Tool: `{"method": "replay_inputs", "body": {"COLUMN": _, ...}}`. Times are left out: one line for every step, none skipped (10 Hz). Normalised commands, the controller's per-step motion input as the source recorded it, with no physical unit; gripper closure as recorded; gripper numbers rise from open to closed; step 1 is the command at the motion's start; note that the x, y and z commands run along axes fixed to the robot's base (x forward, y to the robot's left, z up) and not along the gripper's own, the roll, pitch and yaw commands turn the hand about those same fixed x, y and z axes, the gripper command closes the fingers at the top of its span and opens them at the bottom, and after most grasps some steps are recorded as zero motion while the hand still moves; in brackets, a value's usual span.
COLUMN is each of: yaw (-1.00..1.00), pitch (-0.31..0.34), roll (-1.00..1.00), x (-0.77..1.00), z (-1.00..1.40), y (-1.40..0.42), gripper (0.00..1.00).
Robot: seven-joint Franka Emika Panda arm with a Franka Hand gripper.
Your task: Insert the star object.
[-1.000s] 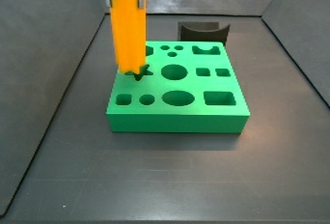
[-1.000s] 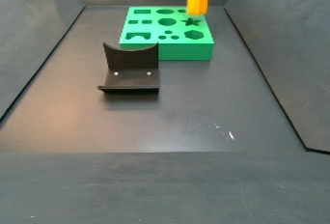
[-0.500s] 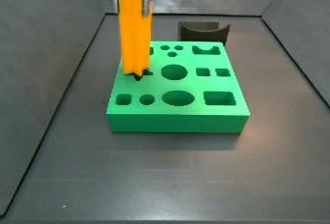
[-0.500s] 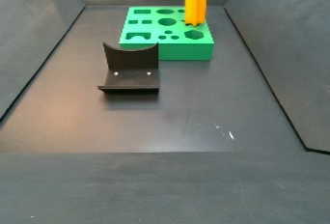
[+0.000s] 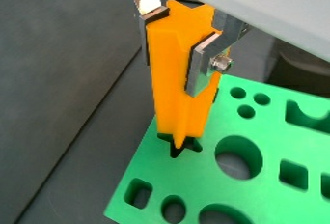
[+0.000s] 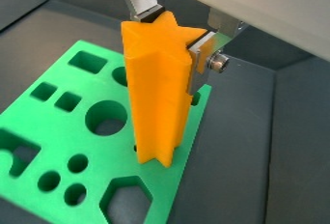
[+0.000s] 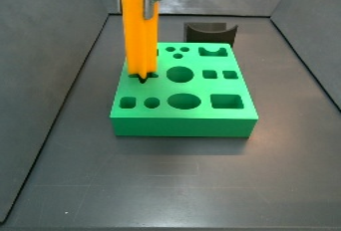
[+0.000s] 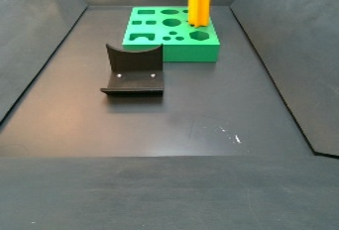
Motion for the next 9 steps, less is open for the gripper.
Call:
{"method": "replay_inputs", "body": {"yaw": -0.46, "pitch": -0.147, "roll": -0.49, "x": -0.09, "z": -0.08, "y": 0.00, "gripper": 1.00}}
{"method": "replay_inputs", "body": {"yaw": -0.45, "pitch": -0.174, "roll": -0.47, "x": -0.09, "z": -0.11, "y": 0.00, "gripper": 1.00}}
{"method": "replay_inputs", "body": {"yaw": -0.53, "pitch": -0.100, "roll": -0.24, "x": 0.00, "z": -0.12, "y": -0.04, "gripper": 1.00}}
{"method": "replay_inputs", "body": {"yaw": -0.58, "pitch": -0.003, "roll": -0.02, "x": 0.00, "z": -0.17, "y": -0.04, "gripper": 1.00}}
{"method": "replay_inputs", "body": {"yaw": -0.41, "pitch": 0.000, "roll": 0.03, "x": 0.04, "z": -0.20, "y": 0.00, "gripper": 1.00}}
{"method": "replay_inputs", "body": {"yaw": -0.28, "pitch": 0.034, "roll": 0.11, "x": 0.13, "z": -0.23, "y": 0.00, "gripper": 1.00}}
{"method": "replay_inputs", "body": {"yaw": -0.23, "pitch": 0.059, "roll": 0.13, "x": 0.21, "z": -0.28, "y": 0.00, "gripper": 1.00}}
{"method": "replay_inputs", "body": {"yaw": -0.16, "pitch": 0.046, "roll": 0.11, "x": 0.16, "z": -0.32, "y": 0.00, "gripper": 1.00}}
{"method": "replay_inputs", "body": {"yaw": 0.05, "pitch": 0.000, "roll": 0.07, "x": 0.08, "z": -0.37, "y": 0.00, "gripper": 1.00}}
